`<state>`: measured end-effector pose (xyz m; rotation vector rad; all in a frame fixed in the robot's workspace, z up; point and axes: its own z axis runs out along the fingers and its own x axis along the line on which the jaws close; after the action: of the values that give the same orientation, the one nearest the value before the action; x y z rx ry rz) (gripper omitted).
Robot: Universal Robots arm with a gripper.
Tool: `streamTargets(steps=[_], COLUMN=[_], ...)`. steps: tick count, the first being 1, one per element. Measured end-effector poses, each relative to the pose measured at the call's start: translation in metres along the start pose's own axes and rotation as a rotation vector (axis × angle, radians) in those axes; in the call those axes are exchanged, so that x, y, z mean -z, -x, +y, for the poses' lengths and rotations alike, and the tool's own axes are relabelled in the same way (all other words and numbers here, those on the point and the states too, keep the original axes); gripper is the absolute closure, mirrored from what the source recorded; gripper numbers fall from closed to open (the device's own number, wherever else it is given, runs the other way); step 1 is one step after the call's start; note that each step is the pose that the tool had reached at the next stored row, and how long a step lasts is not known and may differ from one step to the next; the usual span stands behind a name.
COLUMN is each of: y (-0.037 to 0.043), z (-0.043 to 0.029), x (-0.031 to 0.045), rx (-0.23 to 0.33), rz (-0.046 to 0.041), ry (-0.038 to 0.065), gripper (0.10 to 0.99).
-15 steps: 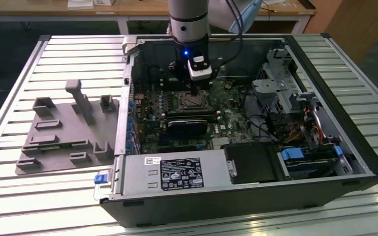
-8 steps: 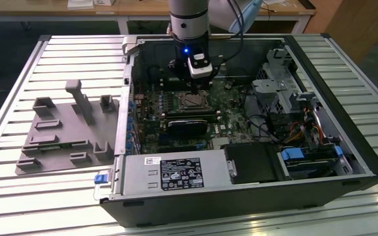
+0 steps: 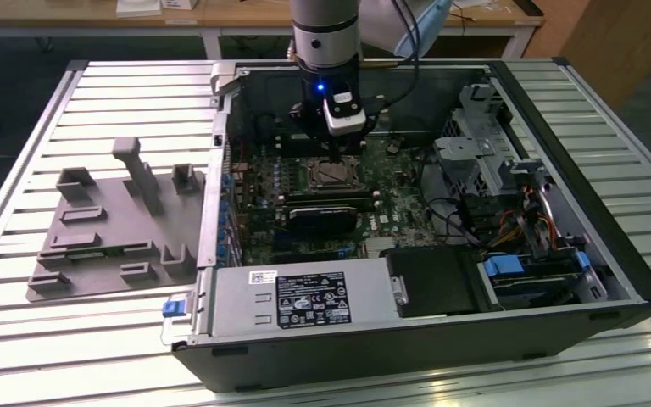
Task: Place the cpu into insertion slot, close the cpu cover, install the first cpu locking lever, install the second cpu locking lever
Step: 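Install the second cpu locking lever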
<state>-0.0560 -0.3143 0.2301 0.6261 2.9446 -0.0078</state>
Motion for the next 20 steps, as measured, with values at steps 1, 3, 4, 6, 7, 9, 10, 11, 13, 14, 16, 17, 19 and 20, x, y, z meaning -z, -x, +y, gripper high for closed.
streamTargets(steps=[1,3,4,6,7,9,10,11,13,14,16,17,19,20], y=[0.0001,0.0007,0.0011,0.0024,0.0031,0.0051,0.0062,0.0074,0.0098,0.0108,0.0124,0.0130,0.0140,0.0144], z=[-0.0002,-0.0015,-0.0024,-0.0043,-0.0052,-0.0074,-0.0084,-0.0095,-0.0116,-0.0125,-0.0138,-0.0143,-0.0154,-0.0161], x=[0.0000,0.0000,-0.0001,-0.0002,-0.0003,-0.0005,-0.0006,-0.0007,-0.0009,-0.0009,-0.0003,0.0001,0.0012,0.0015], rx=[0.000,0.000,0.000,0.000,0.000,0.000,0.000,0.000,0.000,0.000,0.000,0.000,0.000,0.000], rz=[0.0001,0.0000,0.0000,0.0000,0.0000,0.0000,0.0001,0.0001,0.0001,0.0001,0.0001,0.0002,0.0002,0.0002], ry=[0.000,0.000,0.000,0.000,0.000,0.000,0.000,0.000,0.000,0.000,0.000,0.000,0.000,0.000], gripper=[0.984,0.984,0.984,0.984,0.984,0.984,0.984,0.984,0.984,0.984,0.984,0.984,0.984,0.984])
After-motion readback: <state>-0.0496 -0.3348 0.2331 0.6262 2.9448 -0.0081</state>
